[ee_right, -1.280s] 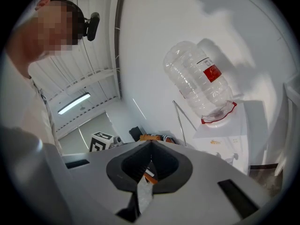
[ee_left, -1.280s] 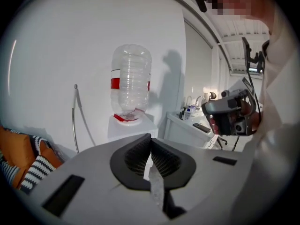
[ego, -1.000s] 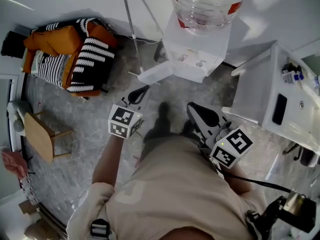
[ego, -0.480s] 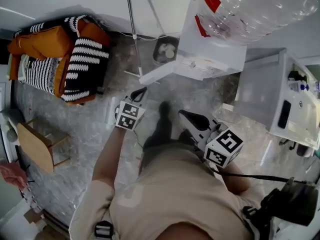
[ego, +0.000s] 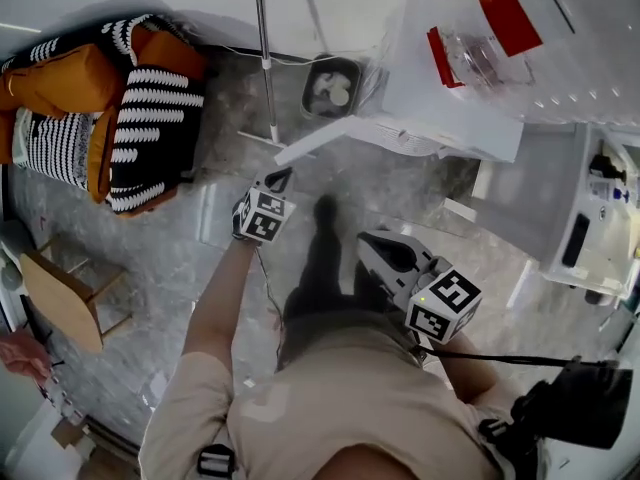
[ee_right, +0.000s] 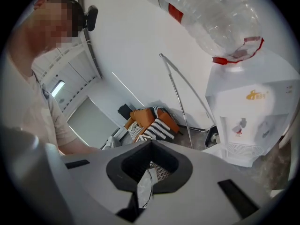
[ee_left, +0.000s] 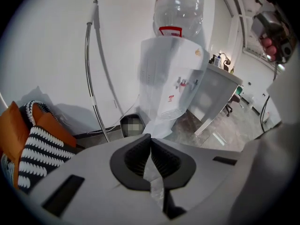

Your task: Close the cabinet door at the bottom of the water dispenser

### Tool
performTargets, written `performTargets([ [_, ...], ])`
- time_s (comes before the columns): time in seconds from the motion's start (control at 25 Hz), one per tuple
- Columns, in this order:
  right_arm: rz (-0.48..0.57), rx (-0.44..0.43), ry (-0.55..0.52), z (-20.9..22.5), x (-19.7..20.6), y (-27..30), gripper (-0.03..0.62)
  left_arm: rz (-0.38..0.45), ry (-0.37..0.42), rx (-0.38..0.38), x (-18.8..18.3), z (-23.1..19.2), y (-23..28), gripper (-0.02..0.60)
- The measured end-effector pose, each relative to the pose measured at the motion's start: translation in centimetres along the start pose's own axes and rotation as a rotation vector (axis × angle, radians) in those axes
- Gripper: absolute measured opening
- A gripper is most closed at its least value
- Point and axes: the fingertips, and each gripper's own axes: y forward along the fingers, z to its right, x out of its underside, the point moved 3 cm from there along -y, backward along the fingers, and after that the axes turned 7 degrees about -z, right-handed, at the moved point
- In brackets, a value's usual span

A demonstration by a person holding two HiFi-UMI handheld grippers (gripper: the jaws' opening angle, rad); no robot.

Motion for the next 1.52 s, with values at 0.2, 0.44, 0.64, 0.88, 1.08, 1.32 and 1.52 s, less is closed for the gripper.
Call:
performTargets([
  [0.2, -0.070, -0.010, 0.083, 2.4, 2.7, 1.9, 0.012, -0.096, -0.004, 0.017, 2.8, -0.6, 5.0, -0.008],
  [0.44, -0.096, -0.006, 0.138, 6.6, 4.8, 5.5, 0.012, -0.128, 0.005, -0.004, 4.1, -4.0, 11.1, -0.005],
  [0.64, -0.113, 0.003, 0.195, 8.1, 7.7, 6.3, 0.012, -0.235, 0.035, 0.016, 7.3, -4.6, 15.3, 0.210],
  [0.88, -0.141, 0.023, 0.231, 9.9, 10.2, 6.6, 0.012, -0.332, 0.102, -0.019, 7.7, -6.5, 20.0, 0.227],
  [1.08, -0.149, 0.041, 0.256, 11.0, 12.0, 6.5, 0.012, -0.395, 0.055, -0.057, 8.7, -8.3, 22.9, 0.227],
  [1.32, -0.155, 0.048, 0.259, 12.3, 13.0, 5.9, 0.012, -0.444, 0.032, -0.044, 10.3, -8.1, 24.6, 0.227],
  [1.52, -0.159, 0.073, 0.310, 13.4, 14.9, 5.4, 0.012, -0.437, -0.030, -0.030, 10.6, -7.9, 24.5, 0.204],
])
